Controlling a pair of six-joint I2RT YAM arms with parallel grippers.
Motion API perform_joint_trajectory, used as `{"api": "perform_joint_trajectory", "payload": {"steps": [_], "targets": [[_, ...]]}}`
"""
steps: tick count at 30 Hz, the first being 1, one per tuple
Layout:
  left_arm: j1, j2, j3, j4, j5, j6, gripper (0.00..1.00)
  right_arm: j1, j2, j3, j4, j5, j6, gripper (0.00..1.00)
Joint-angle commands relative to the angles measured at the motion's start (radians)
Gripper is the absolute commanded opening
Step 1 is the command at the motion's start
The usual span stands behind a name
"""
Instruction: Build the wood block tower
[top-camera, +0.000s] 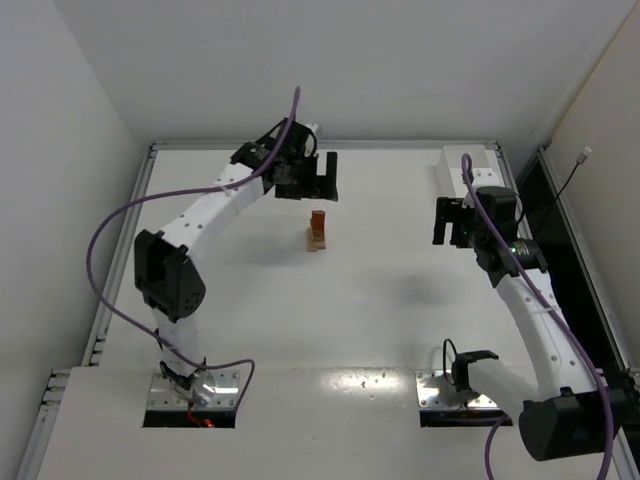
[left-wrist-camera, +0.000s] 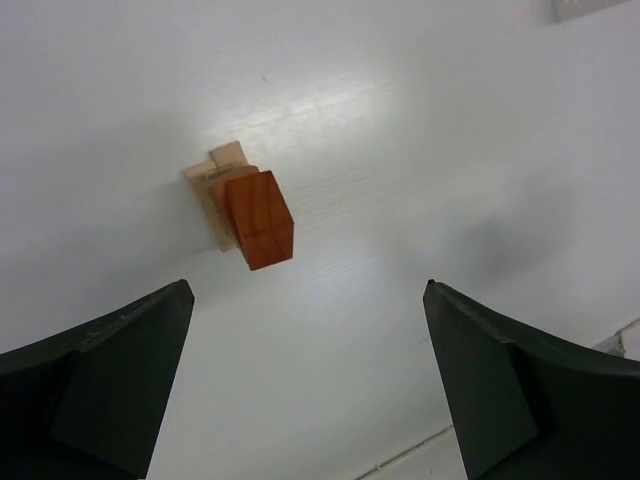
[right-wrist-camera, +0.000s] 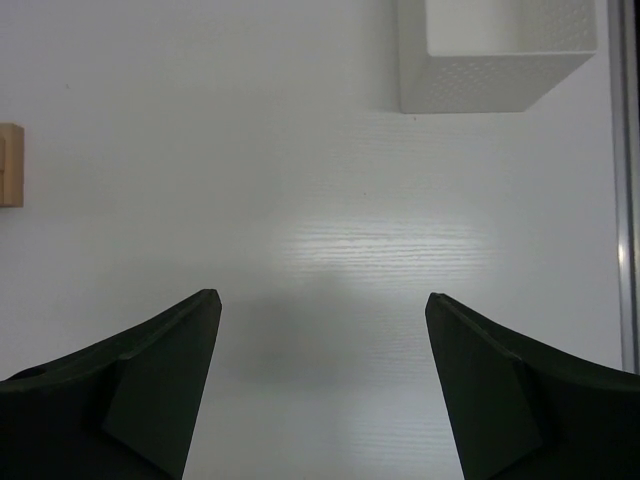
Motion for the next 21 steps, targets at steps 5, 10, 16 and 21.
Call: {"api": "perform_joint_trajectory", "payload": {"steps": [5, 10, 16, 21], "targets": [[0.134, -0.239, -0.214, 0.06, -0.158, 0.112, 1.0, -0.004, 0.124, 0.003, 0.145, -0.139, -0.018, 0.81], [0.234, -0.308, -0.374, 0.092, -0.174, 0.161, 1.0, -0.004, 0.243, 0.082, 0.173, -0.164, -0.02, 0.81], [0.306, -0.291, -0.471, 0.115, -0.235, 0.207, 1.0, -0.03, 0.36, 0.116, 0.25, -0.164, -0.01, 0.83], [0.373, -0.308, -0.564, 0.184, -0.212, 0.244, 1.0, -0.076, 0.383, 0.135, 0.259, -0.155, -0.021, 0.83]]}}
